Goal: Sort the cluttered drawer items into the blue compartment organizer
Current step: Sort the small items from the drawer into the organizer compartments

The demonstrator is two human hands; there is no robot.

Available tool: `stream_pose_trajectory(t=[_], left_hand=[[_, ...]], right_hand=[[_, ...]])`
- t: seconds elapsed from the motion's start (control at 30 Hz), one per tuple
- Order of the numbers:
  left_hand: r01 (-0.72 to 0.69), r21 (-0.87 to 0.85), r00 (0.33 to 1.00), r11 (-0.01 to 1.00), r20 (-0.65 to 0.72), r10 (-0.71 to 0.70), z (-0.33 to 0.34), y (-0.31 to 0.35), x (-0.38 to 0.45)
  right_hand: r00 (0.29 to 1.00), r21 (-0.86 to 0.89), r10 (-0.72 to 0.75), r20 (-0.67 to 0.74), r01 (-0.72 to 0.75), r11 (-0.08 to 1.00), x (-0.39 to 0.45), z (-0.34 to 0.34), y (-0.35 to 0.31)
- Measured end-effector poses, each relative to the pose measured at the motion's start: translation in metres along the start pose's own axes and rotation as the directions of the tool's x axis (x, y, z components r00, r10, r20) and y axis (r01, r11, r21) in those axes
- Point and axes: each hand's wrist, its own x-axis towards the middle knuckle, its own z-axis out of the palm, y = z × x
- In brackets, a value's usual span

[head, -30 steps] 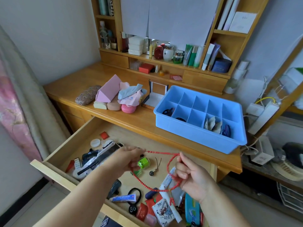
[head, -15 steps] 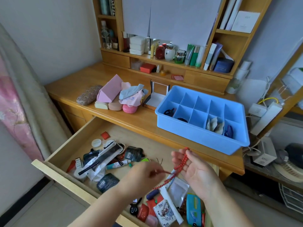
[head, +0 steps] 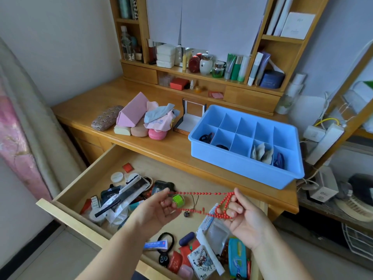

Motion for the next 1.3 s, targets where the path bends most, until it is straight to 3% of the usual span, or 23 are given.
stream_pose_trajectory(t=[0.03, 0.1, 0.17, 0.2, 0.23, 0.27, 0.3, 0.33, 0.37, 0.4, 0.5, 0.53, 0.57, 0.6, 0.63, 0.67, 0.7, 0.77, 0.87, 1.03, 1.17, 1.23, 1.3], left_hand=[[-0.027, -0.106, 1.0, 0.994, -0.009, 0.026, -0.002, -0.007, -0.001], [-0.068, -0.13, 0.998, 0.989, -0.003, 0.068, 0.003, -0.02, -0.006], [-0.087, 0.057, 0.996, 0.995, -0.004, 0.087, 0.014, -0.031, -0.011], [-0.121, 0.305, 0.992, 0.944, 0.0, 0.127, 0.02, -0.032, -0.016], [-0.187, 0.633, 0.977, 0.752, 0.042, 0.207, 0.027, -0.031, -0.019], [-0.273, 0.877, 0.946, 0.395, 0.169, 0.278, 0.034, -0.029, -0.021], [-0.375, 0.927, 0.886, 0.012, 0.354, 0.298, 0.042, -0.027, -0.022], [-0.464, 0.852, 0.806, -0.244, 0.52, 0.283, 0.051, -0.026, -0.025], [-0.521, 0.774, 0.735, -0.36, 0.621, 0.272, 0.063, -0.024, -0.028], [-0.549, 0.737, 0.686, -0.394, 0.667, 0.29, 0.074, -0.022, -0.03], [-0.479, 0.844, 0.683, -0.241, 0.53, 0.502, 0.088, -0.012, -0.023], [-0.434, 0.896, 0.722, -0.098, 0.411, 0.557, 0.088, -0.01, -0.019], [-0.394, 0.91, 0.795, 0.125, 0.27, 0.544, 0.086, -0.008, -0.015], [-0.334, 0.845, 0.894, 0.418, 0.145, 0.423, 0.083, -0.006, -0.012], [-0.241, 0.686, 0.968, 0.687, 0.115, 0.224, 0.08, -0.004, -0.01], [-0.126, 0.512, 0.987, 0.85, 0.154, 0.053, 0.076, -0.004, -0.01], [-0.058, 0.411, 0.977, 0.91, 0.209, -0.032, 0.073, -0.005, -0.01], [-0.095, 0.461, 0.97, 0.882, 0.242, -0.021, 0.071, -0.011, -0.01], [-0.181, 0.57, 0.984, 0.801, 0.107, 0.146, 0.073, -0.02, -0.007], [-0.23, 0.54, 0.938, 0.809, -0.099, 0.333, 0.06, -0.016, 0.007], [-0.255, 0.413, 0.956, 0.874, -0.028, 0.292, 0.065, -0.023, 0.014], [-0.252, 0.301, 0.968, 0.92, 0.074, 0.241, 0.065, -0.021, 0.018], [-0.265, 0.318, 0.964, 0.91, 0.118, 0.239, 0.055, -0.017, 0.021]], right_hand=[[1.0, 0.041, -0.001, -0.01, 0.002, 0.999, 0.002, -0.001, 0.002], [1.0, 0.075, 0.007, -0.022, -0.005, 0.997, 0.005, 0.0, 0.007], [0.999, 0.054, 0.0, -0.033, 0.001, 0.999, 0.008, 0.001, 0.01], [1.0, 0.015, -0.014, -0.024, 0.014, 1.0, 0.009, 0.001, 0.01], [1.0, -0.05, -0.028, 0.0, 0.028, 0.998, 0.01, 0.001, 0.01], [0.999, -0.144, -0.038, 0.032, 0.042, 0.989, 0.009, 0.002, 0.009], [0.997, -0.255, -0.039, 0.064, 0.055, 0.965, 0.009, 0.004, 0.01], [0.995, -0.359, -0.033, 0.089, 0.063, 0.931, 0.008, 0.006, 0.011], [0.994, -0.44, -0.018, 0.109, 0.064, 0.896, 0.007, 0.01, 0.012], [0.99, -0.496, 0.01, 0.137, 0.06, 0.866, 0.005, 0.014, 0.013], [0.947, -0.508, 0.146, 0.286, 0.02, 0.861, -0.001, 0.019, 0.012], [0.932, -0.47, 0.174, 0.319, -0.004, 0.883, -0.003, 0.019, 0.01], [0.92, -0.434, 0.187, 0.345, -0.021, 0.901, -0.004, 0.017, 0.008], [0.909, -0.409, 0.192, 0.37, -0.026, 0.912, -0.005, 0.016, 0.006], [0.899, -0.393, 0.196, 0.392, -0.029, 0.919, -0.006, 0.015, 0.003], [0.892, -0.382, 0.203, 0.404, -0.037, 0.923, -0.007, 0.015, 0.001], [0.889, -0.379, 0.212, 0.406, -0.048, 0.924, -0.008, 0.016, -0.001], [0.892, -0.385, 0.221, 0.394, -0.058, 0.921, -0.007, 0.016, -0.002], [0.918, -0.432, 0.188, 0.35, -0.02, 0.902, -0.007, 0.019, 0.001], [0.98, -0.643, -0.082, 0.184, 0.183, 0.744, 0.0, 0.015, -0.021], [0.933, -0.84, -0.182, 0.311, 0.359, 0.408, 0.002, 0.031, -0.026], [0.882, -0.864, -0.196, 0.428, 0.463, 0.199, 0.004, 0.047, -0.034], [0.819, -0.839, -0.246, 0.518, 0.543, 0.044, 0.008, 0.065, -0.055]])
